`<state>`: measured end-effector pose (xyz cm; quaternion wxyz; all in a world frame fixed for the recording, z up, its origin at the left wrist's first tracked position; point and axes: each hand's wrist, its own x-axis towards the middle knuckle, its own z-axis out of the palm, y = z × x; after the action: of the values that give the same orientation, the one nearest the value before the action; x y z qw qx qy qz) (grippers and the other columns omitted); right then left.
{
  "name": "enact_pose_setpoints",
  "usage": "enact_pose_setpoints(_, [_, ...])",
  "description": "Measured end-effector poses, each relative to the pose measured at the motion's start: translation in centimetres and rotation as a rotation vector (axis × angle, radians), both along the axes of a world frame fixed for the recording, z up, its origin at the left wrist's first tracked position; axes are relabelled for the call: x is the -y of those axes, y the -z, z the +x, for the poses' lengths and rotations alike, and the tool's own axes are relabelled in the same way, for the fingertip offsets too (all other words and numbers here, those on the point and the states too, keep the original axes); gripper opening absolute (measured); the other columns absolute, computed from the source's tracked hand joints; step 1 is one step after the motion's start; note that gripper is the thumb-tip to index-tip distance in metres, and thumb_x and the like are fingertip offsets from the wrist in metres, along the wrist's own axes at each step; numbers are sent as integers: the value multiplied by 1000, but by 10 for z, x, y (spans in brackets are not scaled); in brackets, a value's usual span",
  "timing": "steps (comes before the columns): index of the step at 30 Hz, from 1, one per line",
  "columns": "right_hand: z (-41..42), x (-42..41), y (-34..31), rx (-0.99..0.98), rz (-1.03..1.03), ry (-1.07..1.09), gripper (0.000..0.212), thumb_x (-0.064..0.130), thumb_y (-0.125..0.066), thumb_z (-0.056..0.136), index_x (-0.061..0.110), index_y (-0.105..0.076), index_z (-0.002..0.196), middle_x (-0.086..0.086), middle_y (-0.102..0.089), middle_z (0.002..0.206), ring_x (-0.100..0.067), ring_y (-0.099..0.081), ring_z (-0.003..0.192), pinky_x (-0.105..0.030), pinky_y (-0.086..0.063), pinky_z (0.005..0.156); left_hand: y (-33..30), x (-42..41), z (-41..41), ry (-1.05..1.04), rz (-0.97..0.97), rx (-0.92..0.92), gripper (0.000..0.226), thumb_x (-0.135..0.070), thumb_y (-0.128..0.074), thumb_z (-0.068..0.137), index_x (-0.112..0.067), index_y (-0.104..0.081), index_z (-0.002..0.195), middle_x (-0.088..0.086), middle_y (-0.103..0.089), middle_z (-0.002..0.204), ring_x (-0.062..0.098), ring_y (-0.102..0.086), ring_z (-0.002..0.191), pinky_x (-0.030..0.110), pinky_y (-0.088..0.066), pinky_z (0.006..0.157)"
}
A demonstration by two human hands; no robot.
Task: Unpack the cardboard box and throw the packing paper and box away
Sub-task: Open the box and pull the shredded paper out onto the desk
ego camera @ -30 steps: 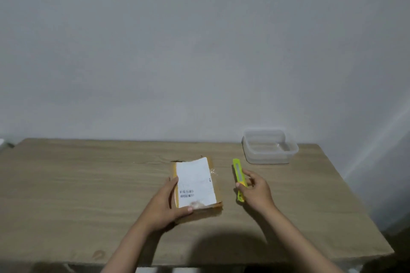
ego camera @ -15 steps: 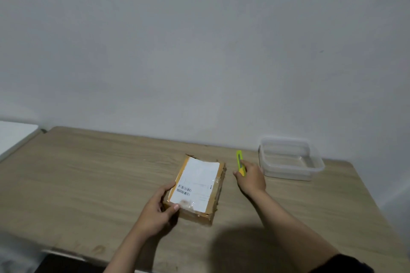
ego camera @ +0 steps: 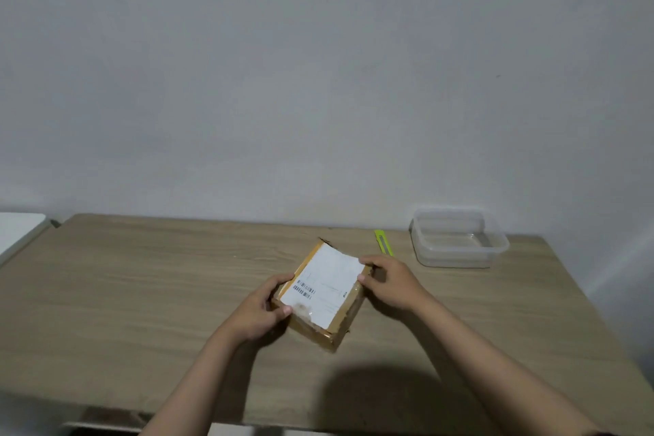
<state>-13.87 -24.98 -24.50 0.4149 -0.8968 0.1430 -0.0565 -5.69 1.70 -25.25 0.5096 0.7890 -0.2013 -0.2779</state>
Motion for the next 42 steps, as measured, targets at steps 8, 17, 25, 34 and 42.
enact_pose_setpoints(8, [-63, -52, 14, 86, -68, 55, 43, 31, -74, 74, 22, -65, 115, 3, -56, 105, -6, -56, 98, -21, -45, 93, 13, -8, -31, -353, -97, 148, 54, -36, -68, 77, -23, -49, 126, 3, -56, 127, 17, -56, 114, 36, -46, 99])
enact_pose_setpoints(17, [-84, -114, 12, 328, -117, 335, 17, 33, -70, 75, 24, -75, 88, 6, -65, 82, -4, -61, 80, -18, -48, 74, 30, -39, -31, -58, -233, 112, 102, -7, -87, 59, -21, -29, 141, -4, -49, 134, 3, -50, 120, 0, -33, 91])
enact_pose_setpoints(25, [-66, -128, -24, 518, 12, 564, 20, 18, -75, 76, 36, -68, 83, 5, -63, 84, -5, -63, 79, -6, -45, 70, 27, -48, -20, 72, -237, 165, 92, -13, -87, 60, -28, -35, 135, -19, -51, 128, -14, -48, 114, 2, -33, 94])
enact_pose_setpoints(34, [-38, -115, -49, 426, 157, 501, 49, 29, -63, 85, 23, -48, 132, 0, -55, 124, -12, -56, 108, -29, -46, 93, 28, -51, -21, 81, -175, 156, 102, -40, -84, 54, -27, -29, 139, -5, -45, 142, 9, -42, 130, 26, -29, 112])
enact_pose_setpoints(42, [-11, -97, -37, 258, 235, 284, 79, 25, -65, 85, 28, -16, 147, 7, -23, 153, -11, -28, 135, -36, -31, 110, 26, -51, -23, 68, -150, 142, 97, -42, -83, 54, -34, -29, 135, -8, -46, 140, 5, -44, 128, 32, -31, 113])
